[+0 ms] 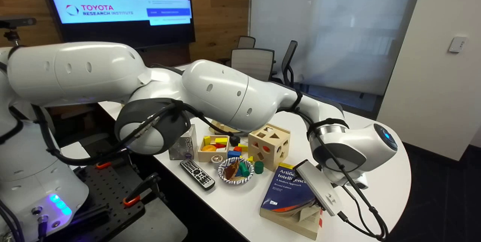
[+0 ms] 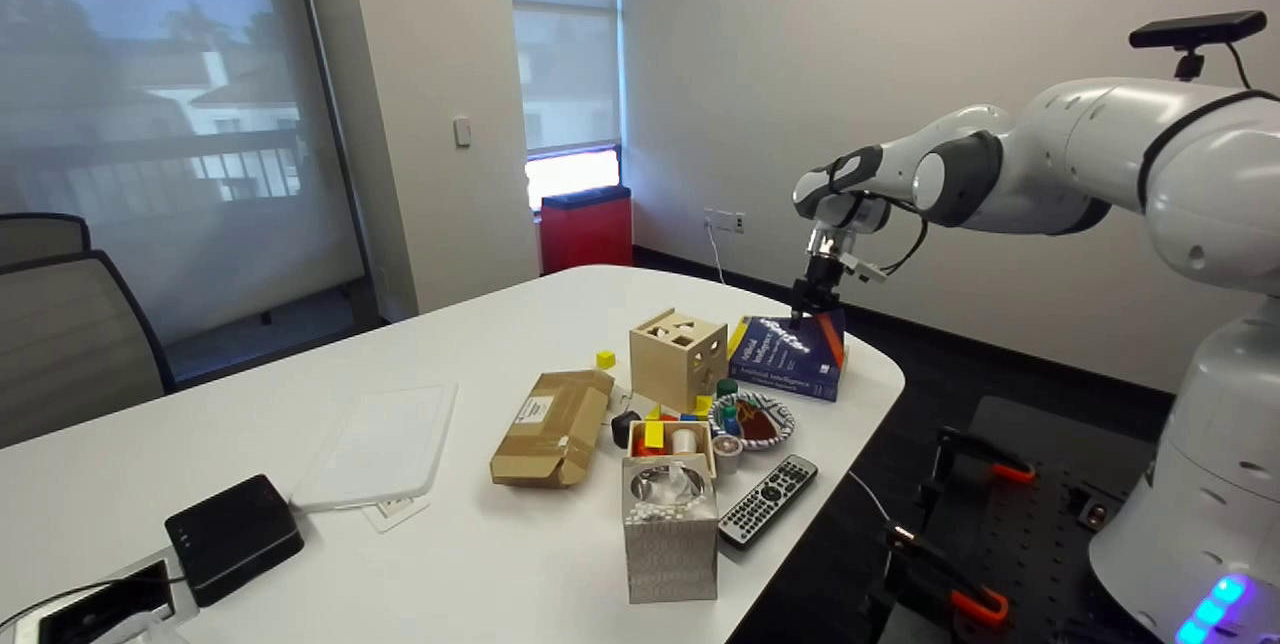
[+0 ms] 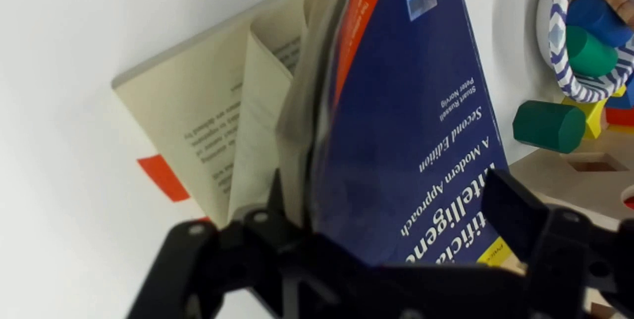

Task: Open the book

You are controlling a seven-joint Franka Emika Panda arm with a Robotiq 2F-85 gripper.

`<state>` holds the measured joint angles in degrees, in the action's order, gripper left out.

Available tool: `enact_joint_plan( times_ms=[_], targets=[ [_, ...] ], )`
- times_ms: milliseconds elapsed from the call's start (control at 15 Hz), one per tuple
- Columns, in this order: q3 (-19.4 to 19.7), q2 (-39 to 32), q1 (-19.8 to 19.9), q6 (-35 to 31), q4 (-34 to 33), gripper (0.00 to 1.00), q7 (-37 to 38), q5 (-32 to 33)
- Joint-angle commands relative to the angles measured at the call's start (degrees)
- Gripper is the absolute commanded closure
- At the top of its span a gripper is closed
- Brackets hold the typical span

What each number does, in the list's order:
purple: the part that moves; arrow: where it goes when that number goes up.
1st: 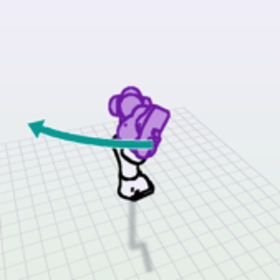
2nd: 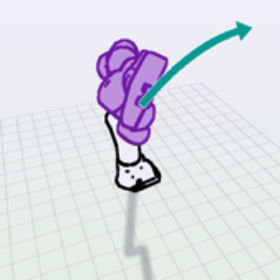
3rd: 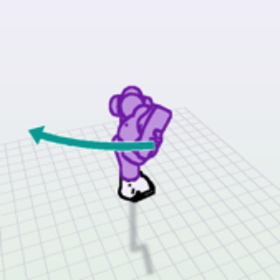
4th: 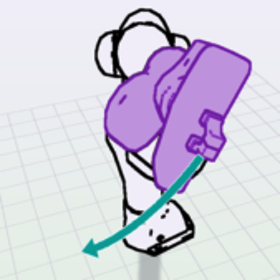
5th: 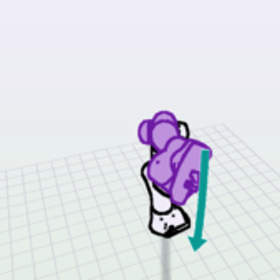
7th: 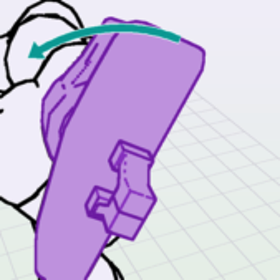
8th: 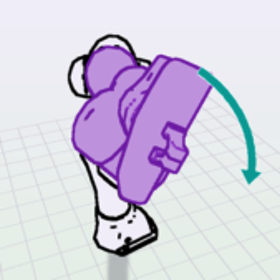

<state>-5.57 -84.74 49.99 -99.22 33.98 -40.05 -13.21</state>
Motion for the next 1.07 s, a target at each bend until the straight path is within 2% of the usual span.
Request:
enact_joint_plan(
  times_ms=[0, 133, 400, 667, 1000],
  targets=[
    [-0.5, 0.0, -1.1, 3.5, -2.9, 0.29, -0.1, 0.0],
    [-0.4, 0.0, -1.7, 4.2, -4.1, 0.39, 0.1, 0.1],
    [-0.2, 0.1, -2.5, 5.4, -6.9, 0.71, 0.3, 0.4],
    [0.0, 0.1, -3.9, 7.5, -10.2, 0.99, 0.4, 1.1],
    [1.2, 0.2, -7.9, 9.8, -14.6, 0.98, 1.5, 3.9]
  ],
)
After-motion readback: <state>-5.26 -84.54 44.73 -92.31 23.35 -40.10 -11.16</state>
